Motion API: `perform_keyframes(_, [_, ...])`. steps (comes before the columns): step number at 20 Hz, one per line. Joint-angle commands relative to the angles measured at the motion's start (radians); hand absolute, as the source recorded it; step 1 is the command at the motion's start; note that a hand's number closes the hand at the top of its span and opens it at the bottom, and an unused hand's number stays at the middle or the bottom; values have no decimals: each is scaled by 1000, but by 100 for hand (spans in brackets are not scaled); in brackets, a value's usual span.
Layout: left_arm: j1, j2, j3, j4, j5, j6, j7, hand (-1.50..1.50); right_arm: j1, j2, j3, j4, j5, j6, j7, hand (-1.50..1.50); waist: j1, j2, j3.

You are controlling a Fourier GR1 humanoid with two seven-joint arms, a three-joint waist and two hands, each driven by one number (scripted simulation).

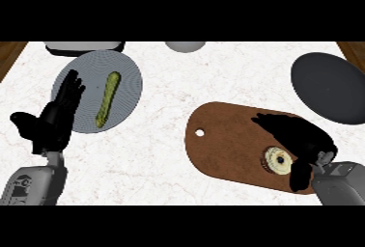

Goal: Pick the cupcake from the cutting board and place it in the pan

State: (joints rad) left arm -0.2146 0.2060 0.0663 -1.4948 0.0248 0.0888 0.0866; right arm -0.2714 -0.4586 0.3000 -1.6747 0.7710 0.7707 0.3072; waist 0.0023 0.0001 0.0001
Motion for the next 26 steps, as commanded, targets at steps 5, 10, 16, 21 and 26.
perform_keyframes(5, [-61,-5,37,41,-7,-8,7,0,10,61,12,86,111,-9,-56,-150,-2,0,0])
perform_keyframes(10, [-9,2,43,63,-2,-42,-59,0,6,32,35,30,75,48,-160,150,-1,0,0])
perform_keyframes(16, [-2,-3,41,19,-14,-44,-11,0,107,57,76,-12,181,-42,-199,150,-4,-1,0])
perform_keyframes(21, [23,-26,21,-16,-13,-38,-14,0,-2,346,-11,167,195,-96,92,150,17,0,-1])
perform_keyframes(26, [-18,-14,25,27,-13,-51,-22,0,-153,452,-110,277,135,-291,389,150,40,10,-1])
